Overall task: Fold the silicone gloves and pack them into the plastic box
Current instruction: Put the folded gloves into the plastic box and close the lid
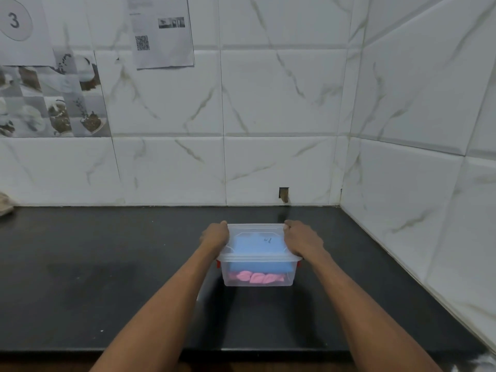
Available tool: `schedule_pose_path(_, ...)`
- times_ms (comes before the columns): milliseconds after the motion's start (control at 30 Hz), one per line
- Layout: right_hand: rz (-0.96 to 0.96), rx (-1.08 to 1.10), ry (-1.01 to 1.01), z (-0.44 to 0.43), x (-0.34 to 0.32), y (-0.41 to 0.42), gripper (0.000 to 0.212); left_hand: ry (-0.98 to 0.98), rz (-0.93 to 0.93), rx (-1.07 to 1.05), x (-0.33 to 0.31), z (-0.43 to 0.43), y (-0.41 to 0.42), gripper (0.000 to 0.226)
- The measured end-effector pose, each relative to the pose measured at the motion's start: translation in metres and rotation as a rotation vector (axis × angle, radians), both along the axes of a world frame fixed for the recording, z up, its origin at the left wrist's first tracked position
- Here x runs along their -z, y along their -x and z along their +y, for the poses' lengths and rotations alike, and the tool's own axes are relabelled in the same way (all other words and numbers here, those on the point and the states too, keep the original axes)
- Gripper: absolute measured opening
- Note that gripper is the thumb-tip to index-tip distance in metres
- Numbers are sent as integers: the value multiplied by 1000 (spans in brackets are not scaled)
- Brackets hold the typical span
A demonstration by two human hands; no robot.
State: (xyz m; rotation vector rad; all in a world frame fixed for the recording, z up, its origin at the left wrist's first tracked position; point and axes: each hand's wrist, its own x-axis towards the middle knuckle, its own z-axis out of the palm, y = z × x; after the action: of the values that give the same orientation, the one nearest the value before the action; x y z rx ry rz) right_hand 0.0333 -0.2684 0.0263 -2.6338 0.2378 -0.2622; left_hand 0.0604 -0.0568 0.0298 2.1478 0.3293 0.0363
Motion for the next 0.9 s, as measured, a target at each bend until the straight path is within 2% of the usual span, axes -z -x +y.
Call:
schedule_pose_path(67,-19,13,-13,-1,2,-3,44,-82,-19,-3,-4,-3,-1,42)
schedule_pose_path(233,-45,50,-5,1,7,-6,45,-482,-25,-9,-1,-9,1,41)
schedule_pose_path(300,-54,67,9,3,7,-5,46,-745,-157,-24,-1,-15,4,35)
schedule_pose_path(333,-61,76,22,4,7,-4,46,-809,-306,-1,0,-18,5,34)
schedule_pose_path(367,-63,86,32,5,8,-3,46,-805,-453,96,2,-21,4,35)
schedule_pose_path(400,-57,104,31,6,8,-1,46,-776,-539,280,2,-25,3,38)
schedule_pose_path(433,-43,138,16,7,8,0,46,-718,-535,472,2,-28,3,42)
schedule_pose_path(467,-21,191,-16,9,8,1,46,-668,-452,610,2,-30,4,49)
schedule_pose_path(500,7,250,-70,9,8,4,47,-655,-369,680,2,-32,3,55)
schedule_pose_path(567,57,325,-233,9,7,7,53,-692,-294,700,0,-31,-1,61)
schedule_pose_path(733,106,348,-660,7,7,11,54,-774,-130,706,-1,-40,2,57)
schedule_pose_path(800,64,359,-643,7,11,9,53,-767,-153,680,2,-42,7,55)
schedule_pose_path(900,-71,426,-378,9,12,8,44,-737,-201,651,3,-41,9,54)
